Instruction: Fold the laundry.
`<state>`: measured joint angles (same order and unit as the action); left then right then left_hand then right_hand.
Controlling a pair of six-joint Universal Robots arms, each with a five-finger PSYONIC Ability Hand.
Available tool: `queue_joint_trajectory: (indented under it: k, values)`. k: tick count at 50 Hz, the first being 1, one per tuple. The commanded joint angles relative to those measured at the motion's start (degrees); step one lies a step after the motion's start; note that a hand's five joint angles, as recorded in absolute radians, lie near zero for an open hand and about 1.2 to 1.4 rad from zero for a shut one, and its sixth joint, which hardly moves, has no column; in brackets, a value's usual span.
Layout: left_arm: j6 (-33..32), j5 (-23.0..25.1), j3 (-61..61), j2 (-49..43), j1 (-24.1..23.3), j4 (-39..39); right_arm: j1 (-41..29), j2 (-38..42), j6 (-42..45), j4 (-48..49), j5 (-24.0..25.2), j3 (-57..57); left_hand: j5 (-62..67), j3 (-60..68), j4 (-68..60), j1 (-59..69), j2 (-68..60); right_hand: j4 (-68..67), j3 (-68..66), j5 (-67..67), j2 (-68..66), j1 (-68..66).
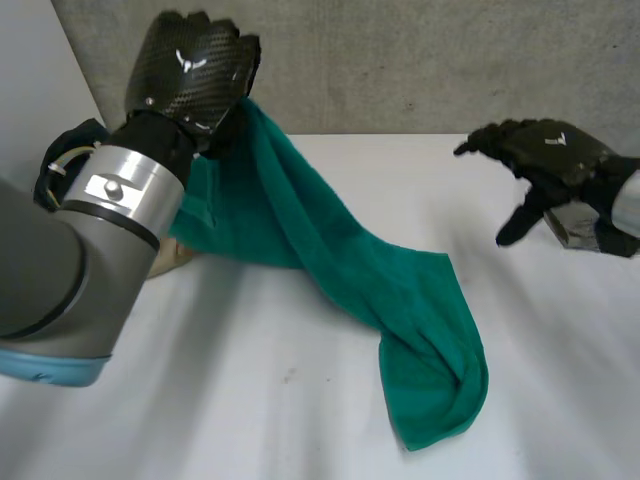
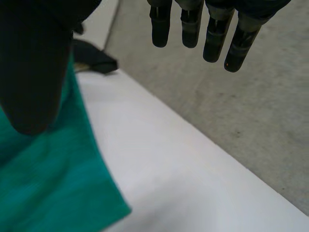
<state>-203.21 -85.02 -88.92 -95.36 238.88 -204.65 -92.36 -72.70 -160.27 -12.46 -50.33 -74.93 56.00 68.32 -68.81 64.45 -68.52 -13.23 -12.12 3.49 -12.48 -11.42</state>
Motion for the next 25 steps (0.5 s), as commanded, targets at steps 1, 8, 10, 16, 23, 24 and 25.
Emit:
queue_joint_trajectory:
  k: [1,8,10,16,23,24,25]
  values:
    - [0.0,6.6,-1.2,8.1,-0.3,3.7,-9.4,12.5,-3.1,-0.2,-11.0,12.4,14.0,11.7,-11.2,15.5,-11.5,3.2,2.1,-3.5,2.5,1.4]
    - [0.0,8.6,-2.9,12.8,-0.3,4.4,-15.7,24.7,-3.6,-2.7,-10.8,21.1,14.0,11.7,-11.2,15.5,-11.5,3.2,2.1,-3.5,2.5,1.4]
    - [0.0,9.0,-3.1,13.5,-0.3,4.4,-17.7,27.9,-3.6,-4.5,-10.0,22.6,14.0,11.7,-11.2,15.5,-11.5,3.2,2.1,-3.5,2.5,1.4]
    - [0.0,9.8,-3.1,13.7,-0.3,4.4,-19.2,34.4,-3.6,-6.2,-9.3,25.0,14.0,11.7,-11.2,15.5,-11.5,3.2,2.1,-3.5,2.5,1.4]
    - [-0.2,9.8,-2.1,10.2,0.9,3.9,-18.7,35.9,-3.8,-4.7,-18.4,34.1,14.0,11.7,-11.2,15.5,-11.5,-66.8,-67.9,66.5,-67.5,-68.6]
    - [-0.4,9.8,-1.7,9.2,1.3,3.7,-18.5,35.8,-3.7,-4.1,-19.4,35.4,14.0,11.7,-11.2,15.5,-11.5,-66.8,-67.9,66.5,-67.5,-68.6]
    - [-0.6,9.8,-1.0,8.0,1.8,3.6,-18.3,35.4,-3.7,-3.2,-20.3,36.4,14.0,11.7,-11.2,15.5,-11.5,-66.8,-67.9,66.5,-67.5,-68.6]
